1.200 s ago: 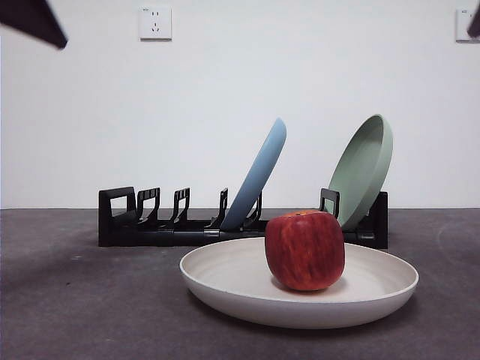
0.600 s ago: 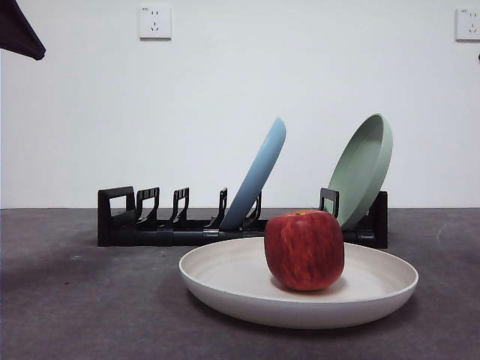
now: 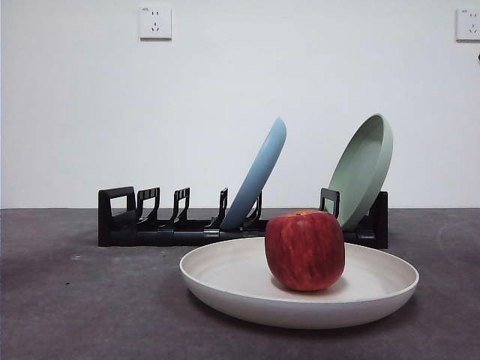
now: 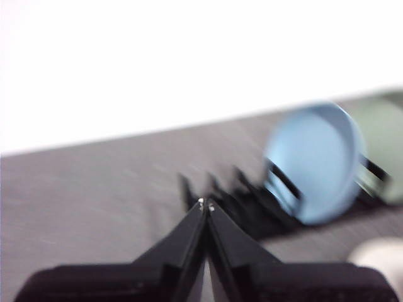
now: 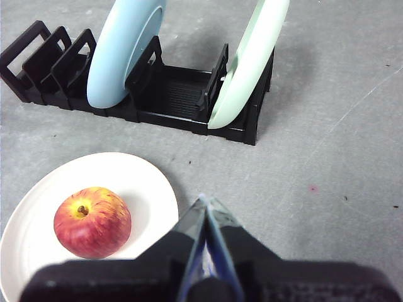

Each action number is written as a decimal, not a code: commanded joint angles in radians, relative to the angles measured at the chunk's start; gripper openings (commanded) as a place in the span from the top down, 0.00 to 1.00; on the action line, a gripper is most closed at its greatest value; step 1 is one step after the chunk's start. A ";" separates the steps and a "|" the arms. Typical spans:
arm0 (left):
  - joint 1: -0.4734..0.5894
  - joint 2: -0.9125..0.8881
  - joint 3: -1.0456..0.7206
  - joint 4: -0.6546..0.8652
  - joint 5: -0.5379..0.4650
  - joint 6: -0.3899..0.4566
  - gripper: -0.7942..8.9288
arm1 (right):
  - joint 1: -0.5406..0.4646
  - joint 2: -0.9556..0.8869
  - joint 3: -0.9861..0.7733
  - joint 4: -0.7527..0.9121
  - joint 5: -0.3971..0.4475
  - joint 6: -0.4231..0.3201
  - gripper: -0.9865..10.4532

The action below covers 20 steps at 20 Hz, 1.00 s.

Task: Take the yellow plate from the plate rack,put the plate on the table,take the apple from the table,put the apple in the plate

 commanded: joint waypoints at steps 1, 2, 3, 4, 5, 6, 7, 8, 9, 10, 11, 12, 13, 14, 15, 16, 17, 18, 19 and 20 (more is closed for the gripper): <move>0.116 -0.049 -0.018 0.003 -0.001 0.018 0.92 | 0.000 -0.001 -0.005 0.005 0.003 0.010 0.91; 0.170 -0.074 -0.038 0.003 -0.001 0.020 0.92 | 0.000 -0.001 -0.005 0.005 0.003 0.010 0.91; 0.208 -0.094 -0.064 0.004 0.000 0.024 0.92 | 0.000 -0.002 -0.005 0.005 0.003 0.010 0.91; 0.243 -0.118 -0.106 0.005 0.000 0.026 0.92 | 0.000 -0.002 -0.005 0.005 0.003 0.010 0.91; 0.263 -0.138 -0.149 0.014 0.000 0.026 0.92 | 0.000 -0.002 -0.005 0.005 0.003 0.010 0.91; 0.278 -0.161 -0.211 0.039 0.002 0.025 0.92 | 0.000 -0.001 -0.005 0.005 0.003 0.010 0.91; 0.286 -0.185 -0.272 0.075 0.002 0.026 0.92 | 0.000 -0.002 -0.005 0.005 0.003 0.010 0.91; 0.289 -0.209 -0.332 0.118 0.002 0.026 0.92 | 0.000 -0.002 -0.005 0.005 0.003 0.010 0.91; 0.291 -0.234 -0.389 0.161 0.003 0.025 0.92 | 0.000 -0.001 -0.005 0.005 0.003 0.010 0.91; 0.291 -0.260 -0.439 0.199 0.004 0.025 0.92 | 0.000 -0.001 -0.005 0.005 0.003 0.010 0.91; 0.291 -0.284 -0.483 0.231 0.005 0.024 0.92 | 0.000 -0.001 -0.005 0.005 0.003 0.010 0.91; 0.291 -0.308 -0.519 0.249 0.005 0.021 0.92 | 0.000 -0.002 -0.005 0.005 0.003 0.010 0.91; 0.291 -0.330 -0.549 0.261 0.006 0.021 0.92 | 0.000 -0.002 -0.005 0.005 0.003 0.010 0.91; 0.292 -0.349 -0.575 0.268 0.020 0.020 0.92 | 0.000 -0.001 -0.005 0.005 0.003 0.010 0.91; 0.294 -0.368 -0.595 0.267 0.046 0.021 0.92 | 0.000 -0.001 -0.005 0.005 0.003 0.010 0.91; 0.297 -0.374 -0.613 0.269 0.061 0.021 0.92 | 0.000 -0.002 -0.005 0.005 0.003 0.010 0.91; 0.299 -0.374 -0.624 0.265 0.083 0.017 0.92 | 0.000 -0.001 -0.005 0.005 0.003 0.010 0.91; 0.300 -0.374 -0.624 0.245 0.105 0.017 0.92 | 0.000 -0.002 -0.005 0.005 0.003 0.010 0.91; 0.300 -0.374 -0.624 0.231 0.108 0.017 0.92 | 0.000 -0.002 -0.005 0.005 0.003 0.010 0.91; 0.300 -0.374 -0.624 0.218 0.109 0.016 0.92 | 0.000 -0.001 -0.005 0.005 0.003 0.010 0.91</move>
